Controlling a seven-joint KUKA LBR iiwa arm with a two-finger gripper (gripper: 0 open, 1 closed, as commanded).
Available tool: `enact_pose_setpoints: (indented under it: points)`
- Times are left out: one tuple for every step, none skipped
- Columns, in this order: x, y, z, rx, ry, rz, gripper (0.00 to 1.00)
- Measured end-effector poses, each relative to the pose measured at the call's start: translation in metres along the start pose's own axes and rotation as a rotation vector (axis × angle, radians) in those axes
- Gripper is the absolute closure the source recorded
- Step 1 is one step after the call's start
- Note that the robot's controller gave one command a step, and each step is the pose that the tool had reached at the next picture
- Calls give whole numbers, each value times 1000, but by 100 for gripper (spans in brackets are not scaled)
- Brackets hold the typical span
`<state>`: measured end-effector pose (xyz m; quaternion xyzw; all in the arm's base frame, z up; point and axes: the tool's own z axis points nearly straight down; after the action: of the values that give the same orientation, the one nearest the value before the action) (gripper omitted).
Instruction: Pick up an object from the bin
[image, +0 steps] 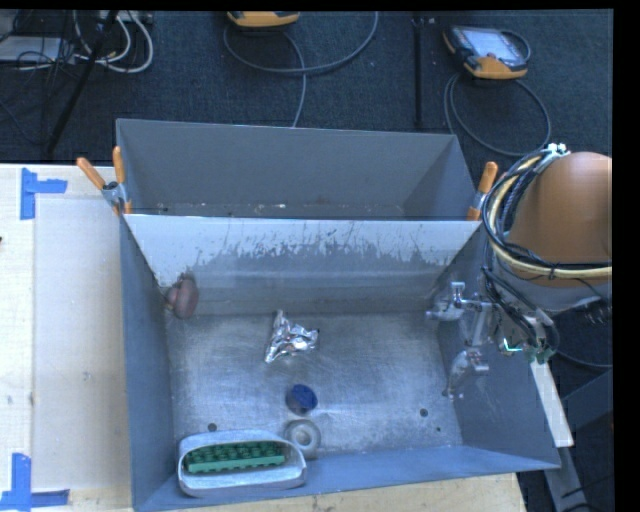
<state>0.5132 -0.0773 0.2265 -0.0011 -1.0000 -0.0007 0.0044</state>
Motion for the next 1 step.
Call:
enact_pose_setpoints:
  points:
    - [-15, 67, 72, -2, -2, 161, 0]
